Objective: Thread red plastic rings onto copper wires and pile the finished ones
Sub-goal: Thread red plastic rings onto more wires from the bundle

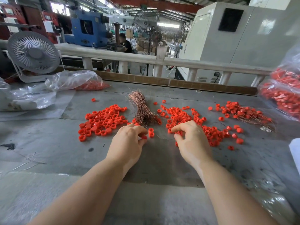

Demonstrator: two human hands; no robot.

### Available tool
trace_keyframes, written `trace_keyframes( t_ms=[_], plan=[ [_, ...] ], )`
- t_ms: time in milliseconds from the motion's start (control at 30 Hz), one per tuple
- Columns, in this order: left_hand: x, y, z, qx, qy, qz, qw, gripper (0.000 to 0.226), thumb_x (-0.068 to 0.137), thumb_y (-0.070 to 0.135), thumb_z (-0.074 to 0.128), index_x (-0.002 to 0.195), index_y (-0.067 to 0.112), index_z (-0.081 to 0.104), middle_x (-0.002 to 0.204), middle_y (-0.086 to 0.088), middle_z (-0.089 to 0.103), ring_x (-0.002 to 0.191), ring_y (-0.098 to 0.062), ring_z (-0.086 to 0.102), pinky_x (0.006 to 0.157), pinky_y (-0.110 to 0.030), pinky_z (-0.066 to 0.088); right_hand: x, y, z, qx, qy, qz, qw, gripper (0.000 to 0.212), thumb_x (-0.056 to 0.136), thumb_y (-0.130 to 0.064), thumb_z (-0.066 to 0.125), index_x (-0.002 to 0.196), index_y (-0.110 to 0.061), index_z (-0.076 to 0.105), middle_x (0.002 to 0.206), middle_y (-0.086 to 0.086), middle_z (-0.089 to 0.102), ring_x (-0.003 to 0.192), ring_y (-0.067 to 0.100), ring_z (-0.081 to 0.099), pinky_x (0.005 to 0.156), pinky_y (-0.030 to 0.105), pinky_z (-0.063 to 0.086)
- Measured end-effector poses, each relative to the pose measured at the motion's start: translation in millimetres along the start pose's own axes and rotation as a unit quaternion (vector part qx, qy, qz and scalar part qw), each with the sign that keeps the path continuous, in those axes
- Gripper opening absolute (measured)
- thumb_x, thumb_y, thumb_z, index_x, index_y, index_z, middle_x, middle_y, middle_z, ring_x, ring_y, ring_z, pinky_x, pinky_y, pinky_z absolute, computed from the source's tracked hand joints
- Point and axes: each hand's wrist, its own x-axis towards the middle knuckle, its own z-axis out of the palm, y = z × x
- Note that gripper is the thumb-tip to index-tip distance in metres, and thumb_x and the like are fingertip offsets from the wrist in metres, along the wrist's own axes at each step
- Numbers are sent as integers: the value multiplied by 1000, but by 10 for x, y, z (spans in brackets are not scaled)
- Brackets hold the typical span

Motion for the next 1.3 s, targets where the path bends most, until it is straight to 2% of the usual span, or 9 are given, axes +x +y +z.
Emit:
trace_keyframes(
  t_ms=[133, 333, 533, 633, 733, 833, 1033, 1200, 1300],
  plan=[
    [-4, 12, 8, -3, -3, 8, 1000, 23, 88, 20, 61, 110, 22, 67, 89, 10, 45, 100, -17, 50, 80, -20, 31, -22, 11, 24, -97, -54, -22, 994, 21, 90, -24, 58, 108, -25, 68, 113, -2, 55, 109, 18, 44, 98, 29, 31],
    [-5, 32, 18, -57, -4, 26, 998, 14, 85, 20, 65, 98, 23, 69, 87, 12, 51, 87, -12, 52, 75, -17, 36, -48, -6, 23, -109, -48, -27, 993, 5, 87, -25, 63, 87, -27, 68, 103, -7, 56, 105, 16, 44, 87, 29, 27],
    [-8, 50, 34, -94, -10, 21, 995, 13, 83, 22, 67, 96, 22, 68, 85, 10, 61, 75, -10, 53, 72, -20, 40, -13, 0, 33, -82, -4, -19, 996, 8, 90, -20, 56, 86, -23, 63, 97, -7, 55, 102, 18, 45, 82, 30, 26],
    [-14, 55, 37, -96, -23, 25, 995, 11, 83, 23, 67, 93, 21, 68, 80, 13, 59, 73, -10, 54, 72, -22, 42, -15, 24, 25, -80, 29, -3, 996, 13, 91, -21, 55, 97, -26, 66, 104, -6, 58, 104, 19, 46, 85, 31, 27],
    [-23, 62, 34, -95, -29, 33, 994, 9, 83, 19, 67, 91, 20, 68, 76, 16, 57, 73, -10, 55, 70, -19, 41, -33, 55, 43, -127, -3, 8, 992, 22, 94, -29, 50, 111, -36, 63, 117, -11, 56, 111, 16, 42, 77, 28, 17],
    [-27, 68, 28, -98, -31, 36, 994, 9, 83, 18, 67, 92, 20, 69, 74, 18, 55, 72, -9, 54, 68, -17, 40, -26, 74, 70, -168, -22, 10, 985, 25, 97, -29, 44, 113, -37, 62, 120, -15, 56, 112, 16, 41, 69, 29, 8],
    [-23, 72, 22, -98, -41, 30, 994, 11, 84, 19, 67, 95, 21, 69, 79, 17, 58, 75, -8, 56, 71, -18, 41, -8, 85, 77, -160, -23, 31, 986, 32, 98, -20, 41, 122, -33, 58, 124, -12, 56, 115, 17, 41, 74, 31, 12],
    [-26, 69, 20, -99, -40, 27, 994, 11, 83, 19, 67, 94, 21, 69, 76, 18, 56, 73, -7, 54, 68, -15, 39, -21, 69, 59, -182, -27, 24, 983, 35, 95, -15, 45, 112, -41, 61, 118, -13, 57, 111, 16, 41, 65, 30, 5],
    [-31, 65, 23, -99, -41, 26, 994, 10, 83, 20, 67, 93, 22, 69, 76, 18, 56, 72, -6, 54, 67, -15, 38, -23, 59, 43, -187, -28, 27, 982, 31, 93, -14, 47, 102, -38, 65, 114, -14, 57, 108, 15, 42, 65, 31, 6]
  ],
)
